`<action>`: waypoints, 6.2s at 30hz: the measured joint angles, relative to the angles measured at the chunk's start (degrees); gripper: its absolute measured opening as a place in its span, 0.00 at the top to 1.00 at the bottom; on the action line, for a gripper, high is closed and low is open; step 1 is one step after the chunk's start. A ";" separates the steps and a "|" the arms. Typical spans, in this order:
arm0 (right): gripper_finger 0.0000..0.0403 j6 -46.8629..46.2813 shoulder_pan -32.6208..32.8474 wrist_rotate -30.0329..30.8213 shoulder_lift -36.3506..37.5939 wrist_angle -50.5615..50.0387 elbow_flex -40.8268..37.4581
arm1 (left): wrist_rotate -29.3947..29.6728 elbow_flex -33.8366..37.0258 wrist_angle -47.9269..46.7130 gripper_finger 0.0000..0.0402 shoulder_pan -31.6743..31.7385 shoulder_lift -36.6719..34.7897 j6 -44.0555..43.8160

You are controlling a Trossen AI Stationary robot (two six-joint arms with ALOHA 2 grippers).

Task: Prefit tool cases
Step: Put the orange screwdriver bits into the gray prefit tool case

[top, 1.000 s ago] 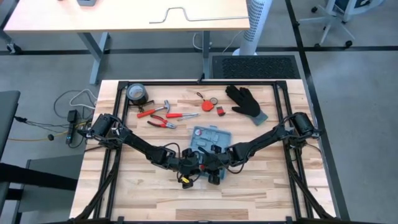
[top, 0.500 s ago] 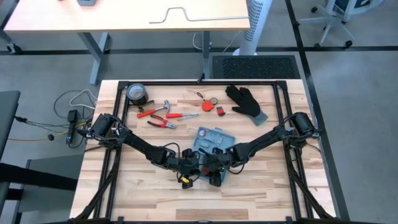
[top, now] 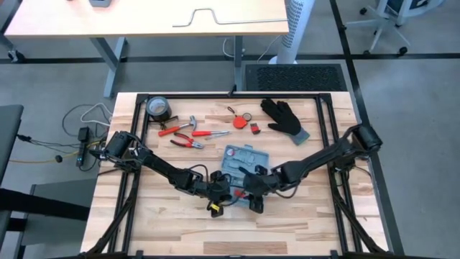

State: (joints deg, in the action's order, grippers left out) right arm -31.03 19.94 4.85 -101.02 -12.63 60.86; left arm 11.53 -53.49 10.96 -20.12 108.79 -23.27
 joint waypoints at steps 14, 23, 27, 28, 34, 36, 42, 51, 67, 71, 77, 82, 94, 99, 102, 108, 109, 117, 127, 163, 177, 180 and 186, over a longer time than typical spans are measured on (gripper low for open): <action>0.78 -22.49 5.59 11.81 4.12 0.27 -7.83 | -0.51 0.20 -1.13 1.00 0.05 -1.46 0.98; 0.98 -24.04 5.54 13.34 2.47 9.10 -7.98 | 2.10 0.17 -2.52 1.00 2.48 -3.36 2.45; 0.99 -25.49 5.46 12.71 -0.53 12.99 -7.94 | 0.50 0.17 -2.23 1.00 3.52 -3.37 2.90; 0.99 -25.91 5.46 12.29 -1.31 13.97 -7.94 | 0.14 0.17 -2.17 1.00 3.69 -3.37 3.33; 0.99 -26.13 5.10 10.51 -3.38 16.23 -7.98 | -2.41 0.08 1.13 1.00 3.78 -3.22 4.10; 0.99 -25.76 4.81 10.46 -3.34 16.62 -7.90 | -3.86 0.04 2.03 1.00 3.78 -2.74 3.88; 1.00 -24.52 3.40 8.70 -3.31 16.79 -7.89 | -3.96 0.02 2.00 1.00 4.01 -2.75 3.69; 1.00 -22.46 1.47 6.16 -3.27 18.87 -7.91 | -7.18 -0.19 4.57 1.00 4.37 -0.14 2.14; 1.00 -19.47 -0.12 2.01 -3.29 16.87 -7.91 | -11.39 -0.17 6.21 1.00 4.76 1.75 2.54; 1.00 -19.44 -0.62 2.07 -3.29 18.34 -7.91 | -10.54 -0.13 6.51 1.00 4.74 1.77 3.24; 1.00 -19.44 -0.87 2.20 -3.29 18.91 -7.91 | -9.51 0.13 8.15 1.00 4.76 -0.02 4.17; 1.00 -19.44 -0.92 2.34 -3.29 19.05 -7.91 | -8.91 0.15 7.84 1.00 4.79 -1.44 5.52; 1.00 -19.90 -1.36 5.63 -3.27 18.69 -7.91 | -4.19 -0.20 -6.61 1.00 4.79 -2.41 5.18; 1.00 -19.96 -1.32 5.37 -3.27 18.69 -7.89 | -0.03 -0.28 -12.13 1.00 4.06 -2.38 -0.74; 1.00 -19.97 -1.33 5.32 -3.25 18.67 -7.89 | 3.14 -0.24 -14.95 1.00 3.22 -2.43 -5.83; 1.00 -18.56 -1.33 5.32 -3.20 16.28 -5.31 | 10.12 -0.26 -18.06 1.00 0.54 -2.36 -12.77; 1.00 -18.23 -1.37 5.30 -3.20 15.99 -4.83 | 10.87 -0.22 -18.02 1.00 0.21 -2.32 -13.48; 1.00 -17.52 -1.68 5.41 -3.19 12.77 -2.95 | 10.83 0.09 -14.59 1.00 -1.62 -2.14 -14.61; 1.00 -18.00 -1.24 5.20 -3.29 12.69 -2.95 | 8.47 0.09 -10.91 1.00 -1.90 -2.51 -9.71; 1.00 -35.02 9.22 13.73 -5.06 5.31 -2.97 | 6.60 0.11 -6.85 1.00 -1.53 -4.09 -3.03; 1.00 -31.44 6.44 11.57 -5.19 5.53 -2.97 | 2.21 0.09 -4.14 1.00 -1.55 -4.17 -2.45; 1.00 -31.30 6.25 11.51 -5.19 5.55 -2.97 | 1.98 0.09 -4.09 1.00 -1.55 -4.17 -2.42; 1.00 -30.24 6.25 11.51 -5.19 5.77 -2.97 | 1.48 0.07 -4.18 1.00 -1.55 -4.17 -2.23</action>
State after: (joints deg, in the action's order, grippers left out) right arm -61.27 26.20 16.36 -106.21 -6.86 57.89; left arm 13.01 -53.43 6.79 -21.67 104.62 -25.50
